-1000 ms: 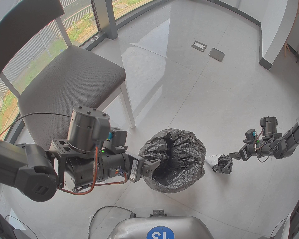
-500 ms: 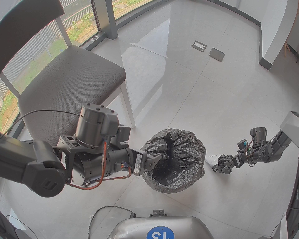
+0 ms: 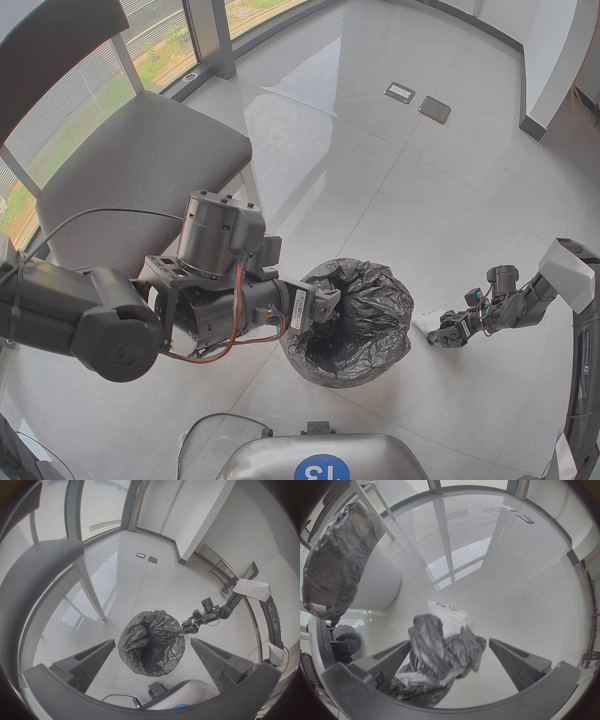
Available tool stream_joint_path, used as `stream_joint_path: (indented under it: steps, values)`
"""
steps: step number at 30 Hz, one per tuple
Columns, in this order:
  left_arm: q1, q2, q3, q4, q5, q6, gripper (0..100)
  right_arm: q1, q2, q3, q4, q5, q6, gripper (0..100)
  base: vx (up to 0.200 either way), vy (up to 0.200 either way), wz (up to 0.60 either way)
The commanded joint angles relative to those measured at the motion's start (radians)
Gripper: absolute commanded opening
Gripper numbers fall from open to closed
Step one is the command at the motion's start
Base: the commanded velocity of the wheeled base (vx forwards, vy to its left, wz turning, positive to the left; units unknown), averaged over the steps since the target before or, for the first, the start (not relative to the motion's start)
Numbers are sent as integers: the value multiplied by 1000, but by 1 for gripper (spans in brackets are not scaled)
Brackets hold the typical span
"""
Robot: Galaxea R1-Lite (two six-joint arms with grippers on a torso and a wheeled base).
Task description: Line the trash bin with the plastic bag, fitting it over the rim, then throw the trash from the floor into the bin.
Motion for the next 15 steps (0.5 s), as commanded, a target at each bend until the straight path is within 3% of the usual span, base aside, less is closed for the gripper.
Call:
stream_joint_path:
  steps: [1,4,5,15]
  values:
    - [-5,28,-9,-1,3,-11,100,8,69,-95,32,0,1,100,0,0,0]
    - [-5,28,-12,-1,3,-13,100,8,72,-104,39,0,-2,100,0,0,0]
    - [-5,28,-12,-1,3,-13,100,9,72,-104,42,1,-2,0,0,0,0]
    - [-11,35,-9,1,20,-16,100,13,63,-82,36,0,-4,0,0,0,0]
